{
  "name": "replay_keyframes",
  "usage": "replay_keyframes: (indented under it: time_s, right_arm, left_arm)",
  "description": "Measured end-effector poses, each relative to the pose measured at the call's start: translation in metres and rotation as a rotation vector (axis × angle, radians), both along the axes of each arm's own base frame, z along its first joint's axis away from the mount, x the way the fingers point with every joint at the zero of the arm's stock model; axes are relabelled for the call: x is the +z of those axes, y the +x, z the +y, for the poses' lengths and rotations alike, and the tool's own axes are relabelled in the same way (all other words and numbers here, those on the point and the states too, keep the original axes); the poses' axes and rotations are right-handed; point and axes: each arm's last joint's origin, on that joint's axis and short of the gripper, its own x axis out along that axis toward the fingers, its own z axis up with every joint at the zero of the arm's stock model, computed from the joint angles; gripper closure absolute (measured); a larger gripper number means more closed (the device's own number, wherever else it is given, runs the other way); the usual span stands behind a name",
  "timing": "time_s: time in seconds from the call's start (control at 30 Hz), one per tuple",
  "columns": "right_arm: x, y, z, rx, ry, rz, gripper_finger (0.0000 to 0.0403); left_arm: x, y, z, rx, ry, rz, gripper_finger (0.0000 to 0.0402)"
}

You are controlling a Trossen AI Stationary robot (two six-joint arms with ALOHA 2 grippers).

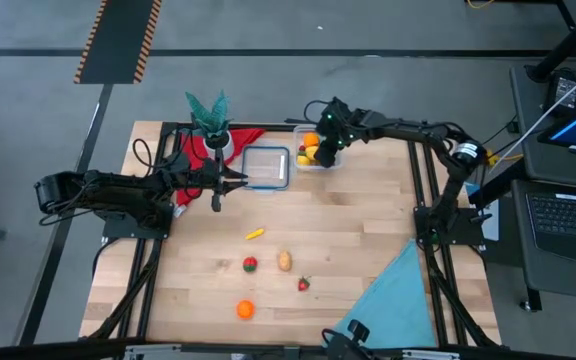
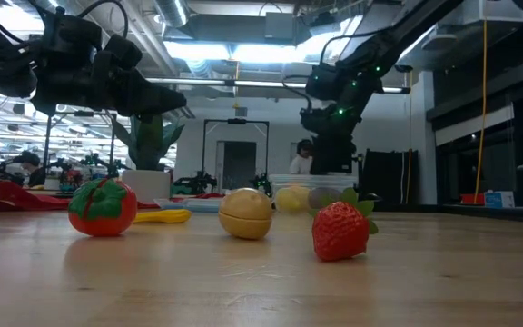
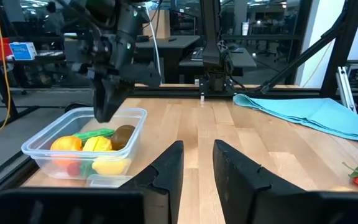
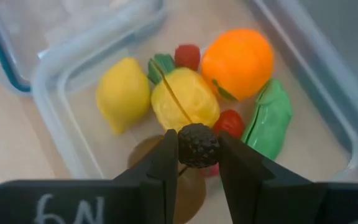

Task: Pick and placing Produce into tupperware
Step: Put the blackberry into the transparent bin

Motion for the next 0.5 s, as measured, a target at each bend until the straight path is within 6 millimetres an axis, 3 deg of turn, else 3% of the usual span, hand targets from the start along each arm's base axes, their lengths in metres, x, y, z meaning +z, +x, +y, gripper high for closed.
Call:
replay_keyframes:
  time_s: [0.3, 0.5]
  right_arm:
    - [-0.0086, -0.0021, -0.0014, -0.019, 0.006, 0.059, 0.0305]
    - [-0.0097, -0.0038, -0.0002, -0.021, 0.021, 0.078, 0.0274]
  left_arm:
    - [0.0, 0.0, 0.0, 0.0, 0.0, 0.0, 0.0343]
    - [0.0, 0.0, 0.0, 0.0, 0.0, 0.0, 0.0352]
